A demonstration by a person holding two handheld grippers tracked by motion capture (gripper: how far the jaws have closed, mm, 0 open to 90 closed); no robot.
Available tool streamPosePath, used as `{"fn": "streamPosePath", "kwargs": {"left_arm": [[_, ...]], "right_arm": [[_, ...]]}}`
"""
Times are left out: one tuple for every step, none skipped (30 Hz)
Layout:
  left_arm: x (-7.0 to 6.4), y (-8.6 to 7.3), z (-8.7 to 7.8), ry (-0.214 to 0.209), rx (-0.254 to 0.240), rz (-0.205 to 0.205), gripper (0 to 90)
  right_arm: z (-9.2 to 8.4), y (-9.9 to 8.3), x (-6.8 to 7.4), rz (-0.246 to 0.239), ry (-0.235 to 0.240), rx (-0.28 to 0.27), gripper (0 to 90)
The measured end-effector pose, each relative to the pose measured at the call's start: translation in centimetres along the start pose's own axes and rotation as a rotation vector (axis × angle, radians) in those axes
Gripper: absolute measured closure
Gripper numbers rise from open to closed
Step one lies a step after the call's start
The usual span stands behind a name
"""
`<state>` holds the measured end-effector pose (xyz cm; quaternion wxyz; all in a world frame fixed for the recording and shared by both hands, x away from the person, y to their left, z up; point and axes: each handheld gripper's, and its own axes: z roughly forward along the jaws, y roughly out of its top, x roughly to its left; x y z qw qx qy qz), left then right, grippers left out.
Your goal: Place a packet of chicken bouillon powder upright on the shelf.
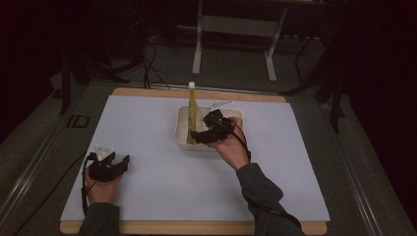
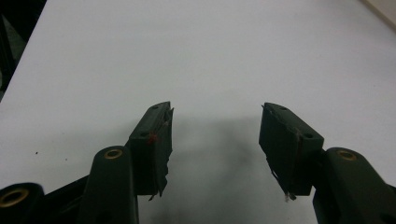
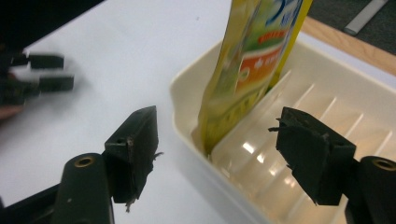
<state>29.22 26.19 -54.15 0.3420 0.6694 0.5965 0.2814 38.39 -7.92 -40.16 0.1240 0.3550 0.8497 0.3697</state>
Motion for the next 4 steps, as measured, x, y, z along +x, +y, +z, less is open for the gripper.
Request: {"fn": "streamPosePath", "kwargs": {"left_arm": [[0.0, 0.0, 0.0, 0.000, -0.001, -0.001, 43.2], [0.0, 0.0, 0.0, 0.002, 0.000, -0.003, 43.1], [0.0, 0.0, 0.0, 0.002, 0.000, -0.003, 42.4], [0.0, 0.0, 0.0, 0.002, 0.000, -0.003, 42.4]], "right_arm": [[-0.2, -0.3, 0.0, -0.007, 0.002, 0.004, 28.5], [-0.6, -1.0, 0.0, -0.023, 0.004, 0.007, 28.4], [-0.6, -1.0, 0.0, -0.023, 0.004, 0.007, 28.4], [-0.9, -1.5, -0.1, -0.031, 0.002, 0.003, 28.4]]}}
